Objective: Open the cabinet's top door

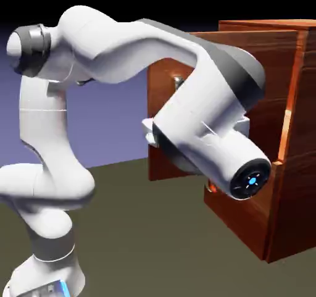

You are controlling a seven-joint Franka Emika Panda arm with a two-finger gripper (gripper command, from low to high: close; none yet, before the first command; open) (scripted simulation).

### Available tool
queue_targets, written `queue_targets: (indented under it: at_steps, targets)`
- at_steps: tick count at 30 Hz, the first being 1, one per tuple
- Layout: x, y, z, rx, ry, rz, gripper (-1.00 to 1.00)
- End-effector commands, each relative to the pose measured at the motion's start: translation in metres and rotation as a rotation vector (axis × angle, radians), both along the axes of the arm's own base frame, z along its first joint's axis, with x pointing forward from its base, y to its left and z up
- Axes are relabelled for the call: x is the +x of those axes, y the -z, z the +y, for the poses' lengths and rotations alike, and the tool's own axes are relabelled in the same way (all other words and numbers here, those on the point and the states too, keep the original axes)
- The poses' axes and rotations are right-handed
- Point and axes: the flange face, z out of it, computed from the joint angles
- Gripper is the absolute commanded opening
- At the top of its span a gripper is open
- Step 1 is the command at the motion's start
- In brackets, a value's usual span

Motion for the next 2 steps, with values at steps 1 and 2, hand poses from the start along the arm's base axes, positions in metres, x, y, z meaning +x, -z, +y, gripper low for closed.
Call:
queue_targets:
  at_steps: [1,2]
  targets:
    - [0.0019,0.0000,-0.0047,0.000,-0.014,0.000,-1.00]
    - [0.0019,0.0000,-0.0047,0.000,-0.014,0.000,1.00]
